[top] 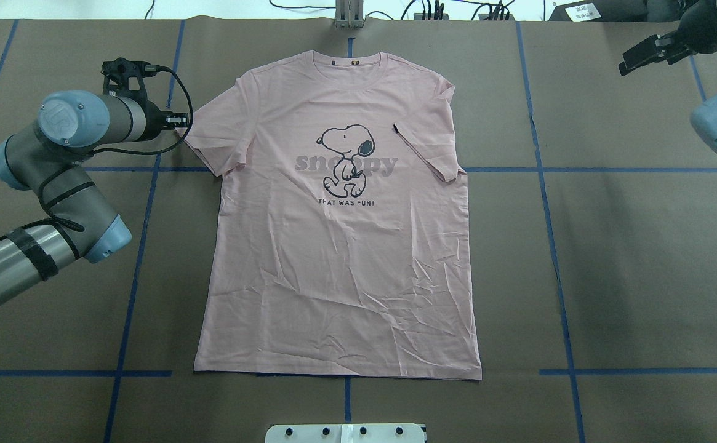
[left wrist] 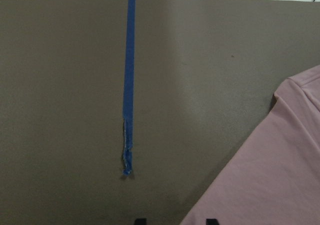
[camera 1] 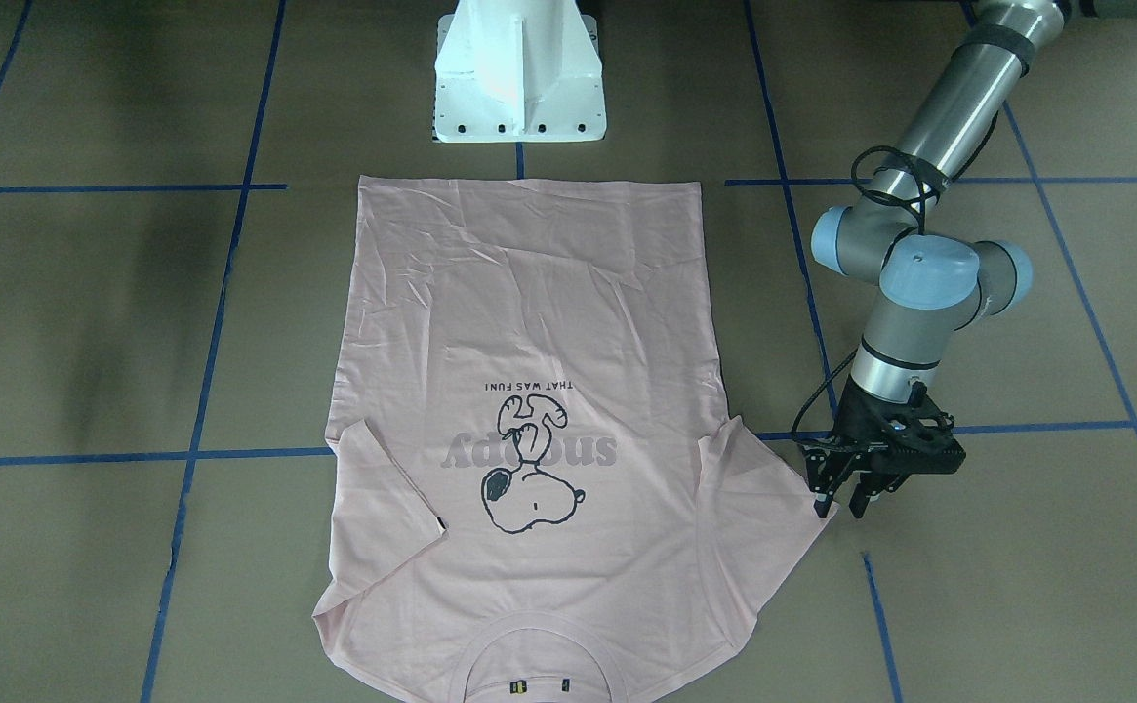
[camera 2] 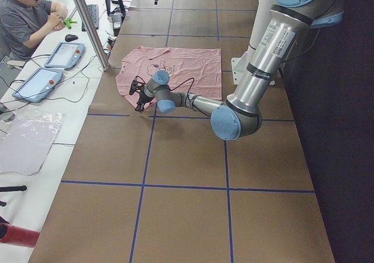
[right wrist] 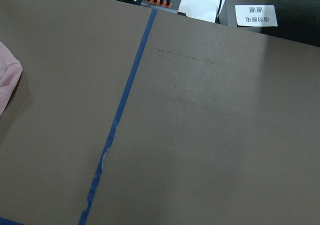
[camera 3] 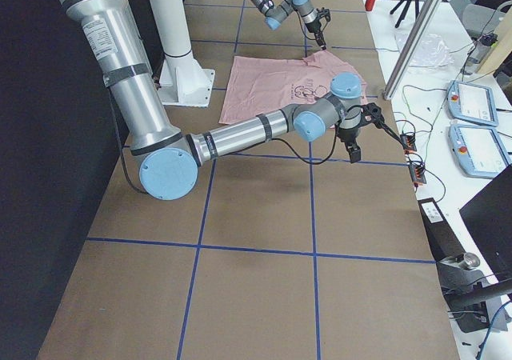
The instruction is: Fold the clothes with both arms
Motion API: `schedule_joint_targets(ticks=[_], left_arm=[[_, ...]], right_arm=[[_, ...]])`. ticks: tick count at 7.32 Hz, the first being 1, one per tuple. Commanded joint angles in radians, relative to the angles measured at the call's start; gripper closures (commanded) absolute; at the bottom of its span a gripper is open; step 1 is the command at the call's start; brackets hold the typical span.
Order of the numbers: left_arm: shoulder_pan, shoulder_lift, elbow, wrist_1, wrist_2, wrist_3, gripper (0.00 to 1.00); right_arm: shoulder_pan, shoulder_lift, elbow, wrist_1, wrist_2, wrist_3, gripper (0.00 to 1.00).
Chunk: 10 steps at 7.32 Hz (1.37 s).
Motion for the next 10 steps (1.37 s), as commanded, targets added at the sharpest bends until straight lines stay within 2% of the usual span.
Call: schedule_joint_targets(ticks=[1, 2, 3, 6, 7, 8, 10], left_arm=[[0.002, -0.003, 0.005, 0.000, 0.001, 0.000, 0.54], [0.006, -0.004, 0.005, 0.000, 0.001, 0.000, 0.61], [0.009, -0.004, 0.005, 0.000, 0.001, 0.000, 0.62], [0.017, -0.001, 0.005, 0.000, 0.001, 0.000, 0.75], [0.017, -0.001, 0.005, 0.000, 0.001, 0.001, 0.94], [0.017, -0.001, 0.005, -0.002, 0.001, 0.001, 1.00], [0.016, -0.003, -0.014, 0.007, 0.002, 0.027, 1.00]], right_arm=[[0.000, -0.002, -0.002, 0.000, 0.000, -0.001, 0.00], [0.000, -0.002, -0.002, 0.000, -0.002, -0.001, 0.00], [0.000, -0.003, -0.002, 0.000, -0.002, -0.001, 0.00], [0.000, -0.002, -0.002, 0.000, -0.003, 0.001, 0.00], [0.000, -0.002, -0.002, 0.000, -0.003, 0.001, 0.00], [0.000, -0.002, -0.002, 0.000, -0.003, 0.001, 0.00], [0.000, -0.003, -0.002, 0.000, -0.003, 0.002, 0.00]])
